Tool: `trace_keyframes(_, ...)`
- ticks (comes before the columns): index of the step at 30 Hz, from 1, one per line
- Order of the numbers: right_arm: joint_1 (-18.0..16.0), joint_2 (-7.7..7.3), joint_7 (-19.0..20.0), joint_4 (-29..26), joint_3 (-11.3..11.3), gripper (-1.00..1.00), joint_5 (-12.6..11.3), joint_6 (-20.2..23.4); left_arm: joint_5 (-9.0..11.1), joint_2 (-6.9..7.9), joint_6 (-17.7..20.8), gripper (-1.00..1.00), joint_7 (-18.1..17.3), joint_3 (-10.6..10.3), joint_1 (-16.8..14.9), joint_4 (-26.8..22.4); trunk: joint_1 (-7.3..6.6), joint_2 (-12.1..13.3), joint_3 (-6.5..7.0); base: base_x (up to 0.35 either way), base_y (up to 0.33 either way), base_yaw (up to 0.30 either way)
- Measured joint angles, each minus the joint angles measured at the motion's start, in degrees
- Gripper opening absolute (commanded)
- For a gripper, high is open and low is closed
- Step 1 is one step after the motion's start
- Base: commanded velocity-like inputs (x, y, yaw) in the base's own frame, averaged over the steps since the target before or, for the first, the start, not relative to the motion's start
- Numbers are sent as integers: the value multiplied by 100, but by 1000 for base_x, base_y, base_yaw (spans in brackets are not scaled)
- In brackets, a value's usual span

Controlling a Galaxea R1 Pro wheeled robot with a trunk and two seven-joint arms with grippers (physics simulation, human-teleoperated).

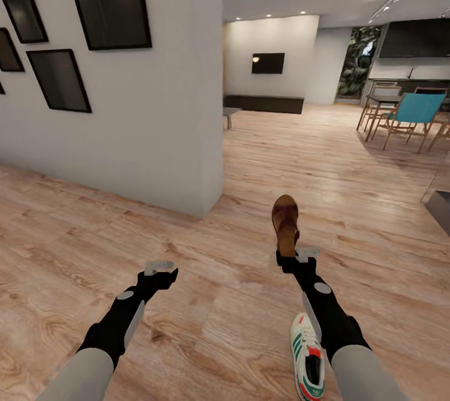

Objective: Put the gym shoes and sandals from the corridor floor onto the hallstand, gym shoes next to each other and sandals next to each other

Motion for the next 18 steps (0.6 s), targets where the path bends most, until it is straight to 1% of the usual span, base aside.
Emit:
trace_keyframes(4,1,0,0,0,1,-100,0,0,-1,-2,2,100,1,3,-1,-3,0,0,16,74,-143,-278)
trace_keyframes(13,0,-1,0,0,1,-100,0,0,-1,-9,3,100,1,-2,-1,-5,1,0,52,9,-30,-278)
trace_keyframes(18,0,0,0,0,0,-100,0,1,-1,-18,-6,100,0,-3,0,-5,1,0,72,0,-206,-278)
